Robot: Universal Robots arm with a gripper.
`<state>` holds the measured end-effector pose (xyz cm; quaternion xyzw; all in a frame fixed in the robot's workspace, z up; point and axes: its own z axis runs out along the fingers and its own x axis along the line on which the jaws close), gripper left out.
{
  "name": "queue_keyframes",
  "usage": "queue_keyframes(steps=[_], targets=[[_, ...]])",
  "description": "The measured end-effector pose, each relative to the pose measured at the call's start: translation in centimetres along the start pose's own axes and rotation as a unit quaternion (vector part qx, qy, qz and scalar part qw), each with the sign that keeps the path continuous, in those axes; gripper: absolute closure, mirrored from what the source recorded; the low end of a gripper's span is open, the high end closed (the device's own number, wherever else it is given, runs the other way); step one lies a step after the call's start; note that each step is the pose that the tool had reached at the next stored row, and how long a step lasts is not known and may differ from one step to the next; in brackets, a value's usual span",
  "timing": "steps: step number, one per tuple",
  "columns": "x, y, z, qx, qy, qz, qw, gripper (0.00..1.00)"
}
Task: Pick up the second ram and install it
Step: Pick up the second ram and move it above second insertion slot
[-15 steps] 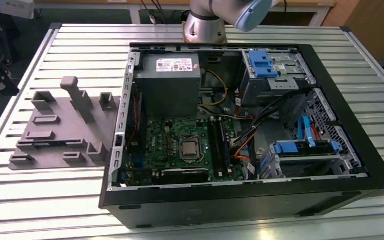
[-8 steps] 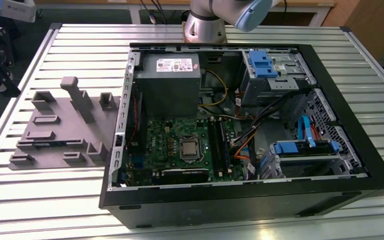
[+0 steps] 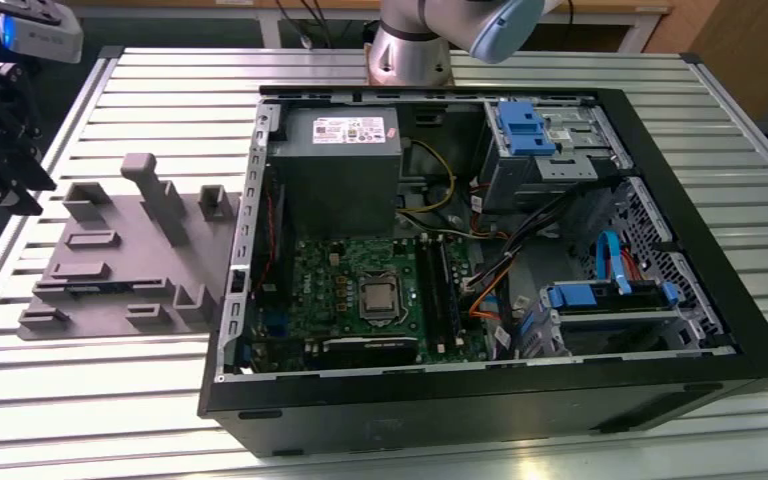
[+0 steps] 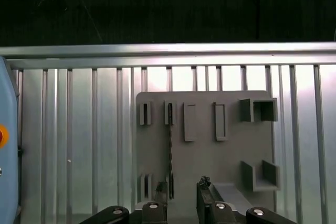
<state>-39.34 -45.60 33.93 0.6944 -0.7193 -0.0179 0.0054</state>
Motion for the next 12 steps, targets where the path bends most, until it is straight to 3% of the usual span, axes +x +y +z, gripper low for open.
queue_keyframes(steps=[5,12], targets=[[0.02,0.0,0.89,0.0012,-0.0001,0.0,1.0,0.64],[0.06,0.43,1.78,0.0124,-0.0004,0.0,0.9999,0.64]])
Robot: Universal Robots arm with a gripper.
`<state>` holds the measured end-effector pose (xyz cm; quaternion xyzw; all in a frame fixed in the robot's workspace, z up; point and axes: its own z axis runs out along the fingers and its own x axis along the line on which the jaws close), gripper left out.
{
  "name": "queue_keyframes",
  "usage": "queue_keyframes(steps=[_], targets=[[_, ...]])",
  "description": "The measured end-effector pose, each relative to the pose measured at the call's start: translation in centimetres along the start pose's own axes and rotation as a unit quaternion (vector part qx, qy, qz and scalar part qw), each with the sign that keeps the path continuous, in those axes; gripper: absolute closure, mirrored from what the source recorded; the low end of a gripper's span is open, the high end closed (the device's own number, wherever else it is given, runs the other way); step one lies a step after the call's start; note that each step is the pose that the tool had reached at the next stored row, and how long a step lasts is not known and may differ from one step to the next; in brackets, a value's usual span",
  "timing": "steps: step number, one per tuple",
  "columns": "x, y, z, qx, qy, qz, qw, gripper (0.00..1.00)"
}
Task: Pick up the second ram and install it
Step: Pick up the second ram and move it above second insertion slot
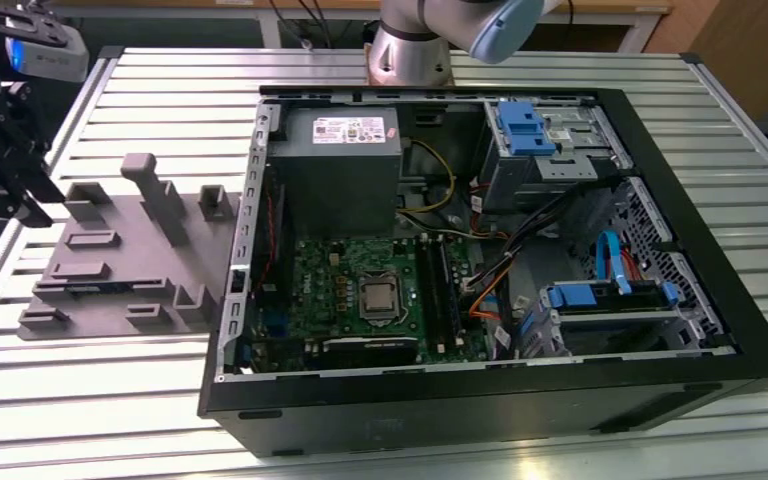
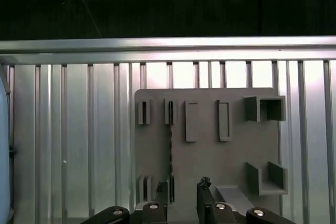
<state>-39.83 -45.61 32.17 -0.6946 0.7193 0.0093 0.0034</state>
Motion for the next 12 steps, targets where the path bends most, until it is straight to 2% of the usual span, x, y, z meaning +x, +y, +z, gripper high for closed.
queue_keyframes(steps=[4,6,7,12], targets=[[0.02,0.08,0.69,0.0025,0.0003,0.0,1.0,0.64],[0.03,0.1,1.06,0.0027,0.0004,0.0,1.0,0.63],[0.03,0.1,1.25,0.0028,0.0004,0.0,1.0,0.57],[0.05,0.18,2.14,0.0027,0.0004,0.0,1.0,0.57]])
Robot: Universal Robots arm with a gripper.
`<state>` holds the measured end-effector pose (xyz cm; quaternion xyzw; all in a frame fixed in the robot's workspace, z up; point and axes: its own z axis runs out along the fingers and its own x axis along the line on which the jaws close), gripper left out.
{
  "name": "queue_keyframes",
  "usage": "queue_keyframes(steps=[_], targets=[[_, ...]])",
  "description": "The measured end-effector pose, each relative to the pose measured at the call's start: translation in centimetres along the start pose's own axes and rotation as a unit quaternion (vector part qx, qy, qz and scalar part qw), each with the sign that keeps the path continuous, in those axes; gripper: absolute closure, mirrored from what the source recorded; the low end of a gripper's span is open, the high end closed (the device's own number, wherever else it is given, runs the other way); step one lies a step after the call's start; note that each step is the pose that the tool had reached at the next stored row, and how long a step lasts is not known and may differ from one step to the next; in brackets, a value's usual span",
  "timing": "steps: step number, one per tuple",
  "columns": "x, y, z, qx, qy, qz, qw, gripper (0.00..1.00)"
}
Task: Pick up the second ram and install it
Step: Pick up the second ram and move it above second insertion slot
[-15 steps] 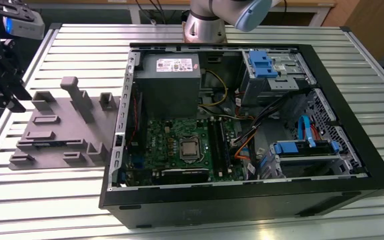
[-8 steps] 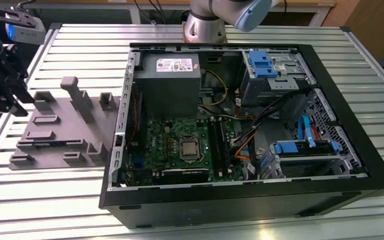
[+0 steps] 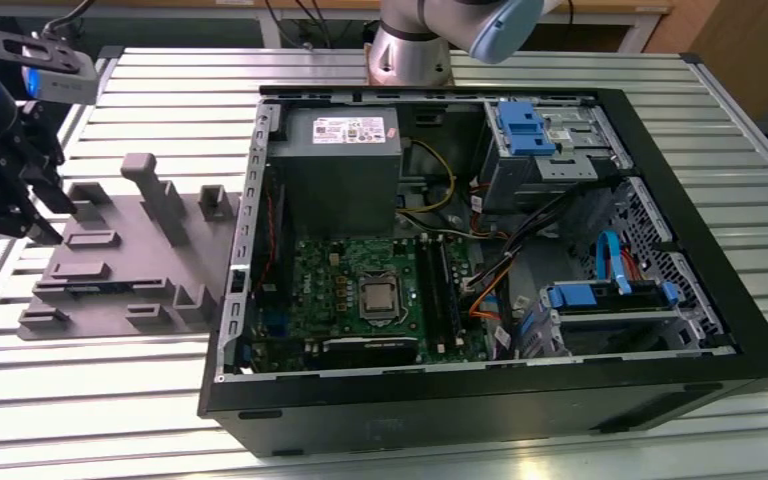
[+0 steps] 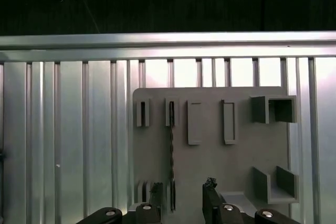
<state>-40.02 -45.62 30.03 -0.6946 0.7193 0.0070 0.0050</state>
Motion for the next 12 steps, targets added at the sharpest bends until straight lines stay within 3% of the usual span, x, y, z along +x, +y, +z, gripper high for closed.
queue_keyframes(steps=[12], targets=[[0.38,0.34,2.19,0.0,-0.0001,0.0,1.0,0.57]])
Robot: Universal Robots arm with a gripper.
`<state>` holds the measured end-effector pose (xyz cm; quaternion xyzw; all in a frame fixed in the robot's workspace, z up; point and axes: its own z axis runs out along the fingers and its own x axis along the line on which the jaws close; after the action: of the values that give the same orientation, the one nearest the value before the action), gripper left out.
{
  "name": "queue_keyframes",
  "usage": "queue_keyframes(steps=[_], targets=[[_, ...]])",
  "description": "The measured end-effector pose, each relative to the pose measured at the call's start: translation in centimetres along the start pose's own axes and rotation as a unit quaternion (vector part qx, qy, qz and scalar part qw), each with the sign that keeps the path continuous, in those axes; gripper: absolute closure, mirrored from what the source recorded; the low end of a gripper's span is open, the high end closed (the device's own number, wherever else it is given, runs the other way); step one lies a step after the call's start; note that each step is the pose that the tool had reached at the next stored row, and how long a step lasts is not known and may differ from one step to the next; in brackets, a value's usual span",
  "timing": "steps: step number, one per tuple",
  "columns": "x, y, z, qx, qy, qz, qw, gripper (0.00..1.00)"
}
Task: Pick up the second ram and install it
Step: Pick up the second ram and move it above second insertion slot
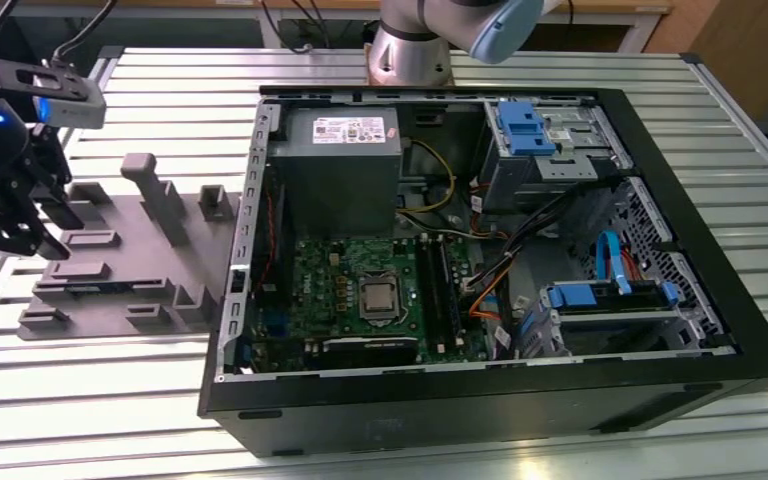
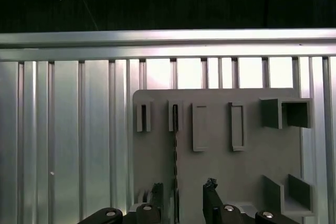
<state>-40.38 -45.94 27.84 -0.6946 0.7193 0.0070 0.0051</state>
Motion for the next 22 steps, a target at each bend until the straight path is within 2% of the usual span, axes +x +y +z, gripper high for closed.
queue_keyframes(steps=[14,22], targets=[[0.26,0.21,2.54,0.0,0.0,0.0,1.0,0.57],[0.6,0.27,3.99,-0.0002,-0.0002,-0.011,0.9999,0.57]])
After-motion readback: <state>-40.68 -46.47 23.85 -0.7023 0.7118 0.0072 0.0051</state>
